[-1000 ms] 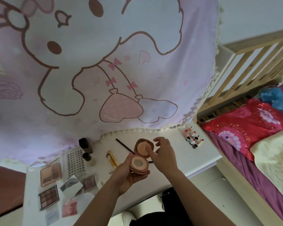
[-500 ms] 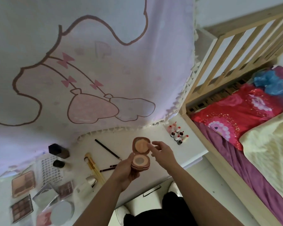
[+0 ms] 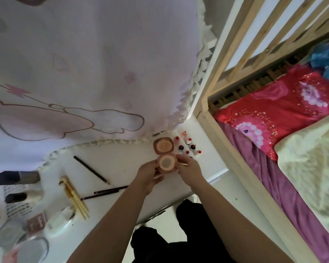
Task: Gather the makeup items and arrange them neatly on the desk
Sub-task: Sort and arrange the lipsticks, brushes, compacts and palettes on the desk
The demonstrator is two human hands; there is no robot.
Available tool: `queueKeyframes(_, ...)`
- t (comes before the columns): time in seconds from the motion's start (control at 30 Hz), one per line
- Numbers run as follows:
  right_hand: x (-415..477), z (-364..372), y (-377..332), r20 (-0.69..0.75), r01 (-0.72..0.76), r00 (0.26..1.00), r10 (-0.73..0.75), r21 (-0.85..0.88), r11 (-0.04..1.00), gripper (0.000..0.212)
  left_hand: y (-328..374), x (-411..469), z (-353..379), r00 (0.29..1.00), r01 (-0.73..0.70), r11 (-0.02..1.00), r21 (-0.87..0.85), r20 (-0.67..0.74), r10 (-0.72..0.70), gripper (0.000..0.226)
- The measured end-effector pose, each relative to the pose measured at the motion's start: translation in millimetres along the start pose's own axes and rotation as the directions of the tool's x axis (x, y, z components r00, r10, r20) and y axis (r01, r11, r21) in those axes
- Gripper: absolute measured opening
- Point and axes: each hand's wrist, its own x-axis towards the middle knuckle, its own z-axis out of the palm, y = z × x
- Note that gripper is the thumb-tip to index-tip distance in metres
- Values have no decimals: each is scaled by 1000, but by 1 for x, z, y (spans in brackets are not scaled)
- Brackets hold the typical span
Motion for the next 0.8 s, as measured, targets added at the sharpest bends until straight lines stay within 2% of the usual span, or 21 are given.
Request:
queueKeyframes(0.1,11,2,6,-52,-1,999,0,-23,1000,31,-3,16,4,993,-61,991,115,-93,72,23)
queueKeyframes(0.2,13,3,7,-115,-29,993,21,-70,997,17,-5,24,8,980,-106,989,101,-159,121,21)
queueKeyframes(0.43,-1,3,13,-176,-50,983,43,-33,998,15,-13,32,12,943,-141,971,191,-274,190,25)
queueKeyframes(0.53,-2,5,15,-175,-28,984,20,-45,999,20,-15,34,13,933,-136,964,230,-297,203,25)
queueKeyframes(0.63,-1,11,19,-141,14,990,-27,-88,996,35,-17,32,13,924,-140,945,296,-303,232,26)
queueKeyframes(0.8,-8,22,21,-134,9,991,-23,-107,994,55,-23,30,10,916,-167,917,362,-287,280,24)
